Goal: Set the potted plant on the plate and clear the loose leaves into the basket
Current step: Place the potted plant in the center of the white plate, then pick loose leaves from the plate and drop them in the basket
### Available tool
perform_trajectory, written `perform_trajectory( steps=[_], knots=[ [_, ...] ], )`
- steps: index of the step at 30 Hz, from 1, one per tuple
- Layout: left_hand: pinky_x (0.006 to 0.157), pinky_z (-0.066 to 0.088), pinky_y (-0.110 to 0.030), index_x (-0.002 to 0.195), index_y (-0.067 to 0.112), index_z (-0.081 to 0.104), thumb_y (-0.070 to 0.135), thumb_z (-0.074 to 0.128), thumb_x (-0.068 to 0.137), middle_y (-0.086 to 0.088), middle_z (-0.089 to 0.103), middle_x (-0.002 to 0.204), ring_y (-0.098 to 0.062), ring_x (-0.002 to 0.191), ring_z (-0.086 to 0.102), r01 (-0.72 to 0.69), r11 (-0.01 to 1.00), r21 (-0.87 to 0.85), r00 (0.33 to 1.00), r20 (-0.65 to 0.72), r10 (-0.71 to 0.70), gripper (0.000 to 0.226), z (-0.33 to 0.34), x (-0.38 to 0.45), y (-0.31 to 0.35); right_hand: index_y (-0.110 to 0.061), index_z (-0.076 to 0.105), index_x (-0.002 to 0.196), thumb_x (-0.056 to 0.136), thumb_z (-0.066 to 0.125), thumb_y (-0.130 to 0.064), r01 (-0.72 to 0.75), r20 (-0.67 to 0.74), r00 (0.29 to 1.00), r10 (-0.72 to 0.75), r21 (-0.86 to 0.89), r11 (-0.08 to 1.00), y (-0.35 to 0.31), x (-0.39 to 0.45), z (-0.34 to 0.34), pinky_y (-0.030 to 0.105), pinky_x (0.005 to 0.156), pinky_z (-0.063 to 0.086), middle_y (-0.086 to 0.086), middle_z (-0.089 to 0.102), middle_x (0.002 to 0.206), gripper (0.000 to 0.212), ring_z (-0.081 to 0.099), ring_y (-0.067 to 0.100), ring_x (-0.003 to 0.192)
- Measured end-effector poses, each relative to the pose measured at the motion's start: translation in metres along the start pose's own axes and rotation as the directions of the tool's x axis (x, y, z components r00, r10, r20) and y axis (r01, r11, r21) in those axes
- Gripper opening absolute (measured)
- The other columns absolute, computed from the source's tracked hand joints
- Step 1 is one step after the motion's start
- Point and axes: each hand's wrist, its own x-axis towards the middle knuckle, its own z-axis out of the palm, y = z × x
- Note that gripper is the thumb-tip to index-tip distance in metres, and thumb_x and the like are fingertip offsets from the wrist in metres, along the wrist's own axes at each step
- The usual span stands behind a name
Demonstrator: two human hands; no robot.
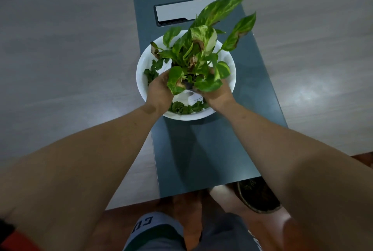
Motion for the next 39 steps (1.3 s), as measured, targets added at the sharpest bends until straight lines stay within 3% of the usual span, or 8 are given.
perform_trajectory(
  steps=[4, 7, 14, 25, 29, 33, 36, 39],
  knots=[
    [0.114, 0.033, -0.051, 0.132, 0.007, 0.054, 0.026, 0.07, 0.084, -0.015, 0.052, 0.139, -0.033, 0.133, 0.045, -0.063, 0.878, 0.474, 0.995, -0.037, 0.091, 0.055, -0.011, 0.005, -0.007, -0.022, 0.063, 0.113, 0.079, 0.054, -0.047, 0.151, 0.072, 0.988, -0.134, -0.395, 0.906, 0.019, 0.009, -0.01, 0.042, 0.105, 0.046, 0.008, 0.066, 0.118, 0.044, 0.059, 0.028, 0.114],
    [0.123, 0.004, -0.05, 0.149, 0.007, 0.031, 0.056, 0.05, 0.088, -0.018, 0.03, 0.156, -0.034, 0.149, 0.017, -0.086, 0.532, 0.842, 0.994, 0.032, 0.109, 0.081, -0.023, 0.014, -0.018, -0.018, 0.04, 0.146, 0.084, 0.033, -0.06, 0.174, 0.108, 0.983, -0.152, -0.817, 0.549, 0.024, 0.012, -0.015, 0.047, 0.122, 0.014, 0.014, 0.042, 0.15, 0.076, 0.031, 0.035, 0.143],
    [0.123, 0.007, -0.048, 0.152, 0.01, 0.023, 0.095, 0.025, 0.063, -0.018, 0.034, 0.154, -0.036, 0.146, 0.023, -0.147, 0.342, 0.928, 0.983, 0.174, -0.049, 0.123, -0.023, 0.013, -0.027, -0.025, 0.028, 0.153, 0.079, 0.033, -0.081, 0.217, 0.21, 0.976, -0.06, -0.892, 0.396, 0.018, 0.0, -0.013, 0.051, 0.122, 0.005, 0.013, 0.031, 0.156, 0.093, 0.023, 0.033, 0.145],
    [0.081, 0.051, -0.037, 0.108, 0.012, 0.064, 0.045, 0.07, 0.076, -0.009, 0.063, 0.111, -0.03, 0.098, 0.063, -0.062, 0.47, 0.88, 0.992, 0.106, -0.068, 0.047, 0.007, -0.01, -0.004, -0.023, 0.034, 0.146, 0.078, 0.07, -0.049, 0.099, 0.145, 0.989, 0.022, -0.771, 0.63, 0.011, -0.005, 0.001, 0.031, 0.108, 0.037, 0.01, 0.038, 0.145, 0.081, 0.04, 0.031, 0.13],
    [0.071, 0.047, -0.031, 0.116, 0.01, 0.062, 0.028, 0.072, 0.079, -0.008, 0.065, 0.111, -0.029, 0.098, 0.064, 0.01, 0.587, 0.81, 0.988, 0.082, -0.129, 0.041, 0.009, -0.01, -0.007, -0.003, 0.037, 0.142, 0.084, 0.071, -0.005, 0.04, 0.137, 0.99, 0.043, -0.553, 0.832, 0.008, -0.004, 0.006, 0.002, 0.061, 0.04, 0.021, 0.045, 0.141, 0.068, 0.05, 0.021, 0.1],
    [0.073, 0.049, -0.029, 0.109, 0.009, 0.065, 0.012, 0.063, 0.083, -0.007, 0.067, 0.107, -0.027, 0.098, 0.064, 0.041, 0.67, 0.741, 0.984, 0.086, -0.155, 0.027, 0.01, -0.007, -0.015, 0.005, 0.044, 0.135, 0.091, 0.058, 0.004, 0.032, 0.149, 0.988, 0.041, -0.455, 0.89, 0.0, -0.007, 0.006, 0.003, 0.051, 0.038, 0.019, 0.058, 0.118, 0.045, 0.051, 0.003, 0.06],
    [0.086, 0.057, -0.038, 0.101, 0.006, 0.068, 0.005, 0.059, 0.081, -0.01, 0.069, 0.105, -0.027, 0.098, 0.065, 0.143, 0.76, 0.634, 0.975, 0.041, -0.217, 0.022, 0.01, -0.003, -0.019, 0.004, 0.061, 0.113, 0.089, 0.057, 0.002, -0.071, 0.035, 0.995, 0.096, -0.437, 0.897, 0.001, -0.009, 0.001, 0.013, 0.053, 0.04, 0.005, 0.06, 0.086, 0.025, 0.054, 0.014, 0.068],
    [0.086, 0.058, -0.043, 0.094, 0.001, 0.071, 0.006, 0.066, 0.078, -0.014, 0.071, 0.1, -0.031, 0.094, 0.067, 0.204, 0.821, 0.534, 0.974, -0.028, -0.223, 0.018, 0.007, 0.001, -0.021, 0.002, 0.069, 0.097, 0.086, 0.059, -0.002, -0.083, 0.0, 0.996, 0.092, -0.428, 0.9, -0.002, -0.008, -0.002, 0.027, 0.076, 0.055, 0.013, 0.072, 0.094, 0.016, 0.067, 0.029, 0.089]
  ],
)
